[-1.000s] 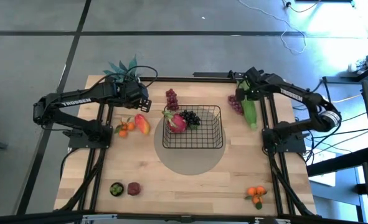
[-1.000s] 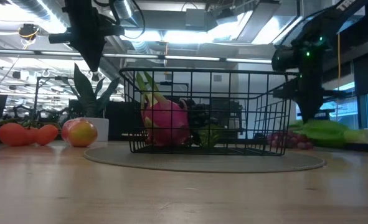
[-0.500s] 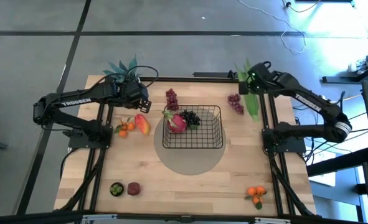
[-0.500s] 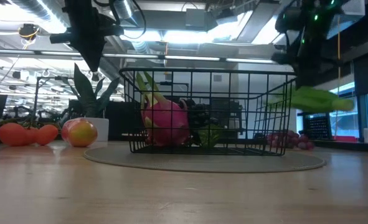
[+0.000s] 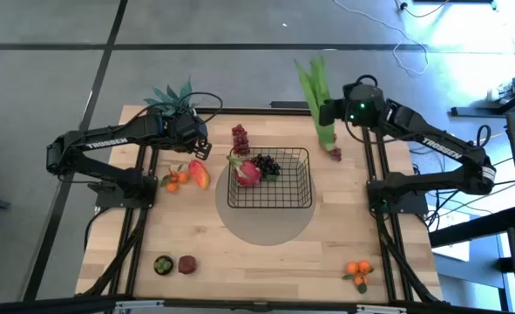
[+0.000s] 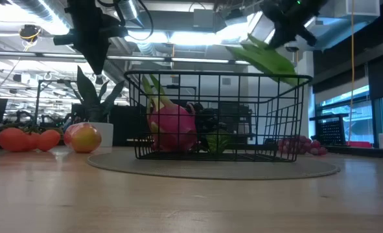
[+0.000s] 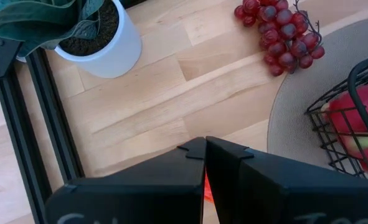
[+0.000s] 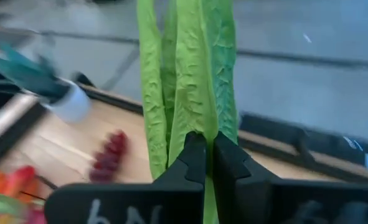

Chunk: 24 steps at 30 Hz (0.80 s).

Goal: Build produce basket
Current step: Put the green leaf lettuce into the black wire basket

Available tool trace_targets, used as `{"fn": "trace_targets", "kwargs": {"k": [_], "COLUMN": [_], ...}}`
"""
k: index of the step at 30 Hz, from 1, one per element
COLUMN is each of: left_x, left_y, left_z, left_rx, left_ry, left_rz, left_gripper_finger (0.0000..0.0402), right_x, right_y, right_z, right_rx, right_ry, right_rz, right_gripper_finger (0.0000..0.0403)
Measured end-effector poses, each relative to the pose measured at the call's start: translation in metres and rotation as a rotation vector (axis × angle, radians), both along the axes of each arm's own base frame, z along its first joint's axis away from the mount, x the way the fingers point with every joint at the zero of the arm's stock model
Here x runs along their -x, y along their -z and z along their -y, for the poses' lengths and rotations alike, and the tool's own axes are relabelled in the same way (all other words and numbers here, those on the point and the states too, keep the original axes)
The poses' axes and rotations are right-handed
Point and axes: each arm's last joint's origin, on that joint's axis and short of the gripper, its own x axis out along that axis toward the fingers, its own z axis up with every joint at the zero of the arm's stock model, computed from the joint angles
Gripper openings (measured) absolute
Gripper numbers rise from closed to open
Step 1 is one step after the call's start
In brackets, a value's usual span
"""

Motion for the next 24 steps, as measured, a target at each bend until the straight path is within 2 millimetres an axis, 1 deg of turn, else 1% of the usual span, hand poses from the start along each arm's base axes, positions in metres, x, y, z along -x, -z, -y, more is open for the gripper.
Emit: {"fn": "trace_targets", "kwargs": {"k": [7,13,16,20,24], "left_x": [0.0,0.0,0.0,0.0,0.0], "left_y": [0.0,0.0,0.0,0.0,0.0], "left_z": [0.0,0.0,0.0,0.001,0.001], "left_rx": [-0.012,-0.012,-0.02,-0.029,-0.029], "left_ry": [0.043,0.045,0.074,0.111,0.112], "left_rz": [-0.026,-0.026,-0.043,-0.063,-0.064], "left_gripper_finger": [0.0,0.0,0.0,0.0,0.0], "right_x": [-0.014,-0.019,-0.022,-0.022,-0.017], "right_y": [-0.017,-0.02,-0.016,-0.007,0.01], "right_z": [-0.01,-0.017,-0.019,-0.022,-0.027], "right_rx": [0.139,0.17,0.194,0.254,0.313], "right_ry": [-0.097,-0.106,-0.121,-0.219,-0.307], "right_rz": [0.111,0.139,0.174,0.296,0.444], "right_gripper_finger": [0.0,0.0,0.0,0.0,0.0]}}
